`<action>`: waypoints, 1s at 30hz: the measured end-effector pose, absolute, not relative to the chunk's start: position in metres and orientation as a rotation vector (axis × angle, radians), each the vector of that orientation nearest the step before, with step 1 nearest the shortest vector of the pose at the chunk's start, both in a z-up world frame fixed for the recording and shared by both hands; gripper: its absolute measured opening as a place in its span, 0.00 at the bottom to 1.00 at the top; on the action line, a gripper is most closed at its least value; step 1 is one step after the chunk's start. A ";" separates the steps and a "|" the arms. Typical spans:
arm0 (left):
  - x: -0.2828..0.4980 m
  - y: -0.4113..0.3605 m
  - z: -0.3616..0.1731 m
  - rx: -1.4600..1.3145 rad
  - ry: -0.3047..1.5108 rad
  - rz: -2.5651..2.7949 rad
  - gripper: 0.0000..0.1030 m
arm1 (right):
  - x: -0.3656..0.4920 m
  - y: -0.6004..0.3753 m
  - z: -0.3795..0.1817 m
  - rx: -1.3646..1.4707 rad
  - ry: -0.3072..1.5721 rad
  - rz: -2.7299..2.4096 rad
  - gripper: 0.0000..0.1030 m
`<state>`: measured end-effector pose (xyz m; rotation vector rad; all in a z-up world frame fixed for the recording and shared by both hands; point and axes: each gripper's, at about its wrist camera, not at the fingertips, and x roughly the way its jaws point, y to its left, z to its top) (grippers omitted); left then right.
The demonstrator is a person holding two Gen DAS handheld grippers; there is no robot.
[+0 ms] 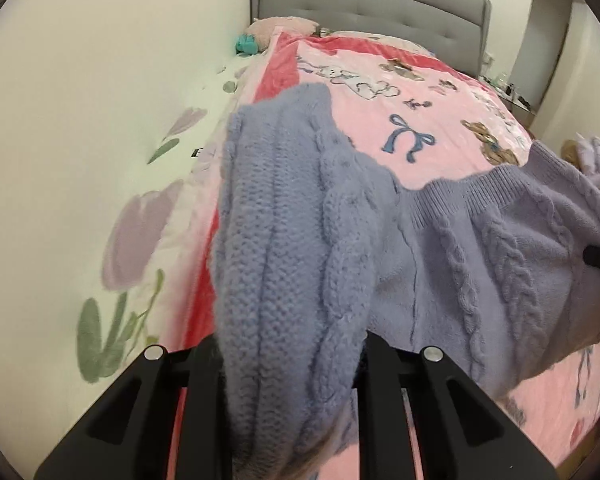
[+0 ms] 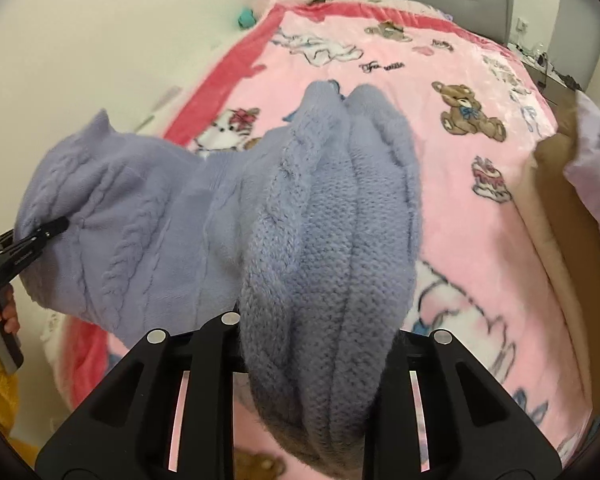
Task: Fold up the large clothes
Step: 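Grasp the folded cardigan edge with both grippers and lift it, then carry the lifted cardigan with both grippers toward the bed's foot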
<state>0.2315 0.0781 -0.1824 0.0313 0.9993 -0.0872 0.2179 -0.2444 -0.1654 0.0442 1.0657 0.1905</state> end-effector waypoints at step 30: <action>0.081 -0.124 -0.039 0.205 0.772 -0.712 0.18 | -0.120 -0.346 -0.039 0.516 0.834 -0.331 0.20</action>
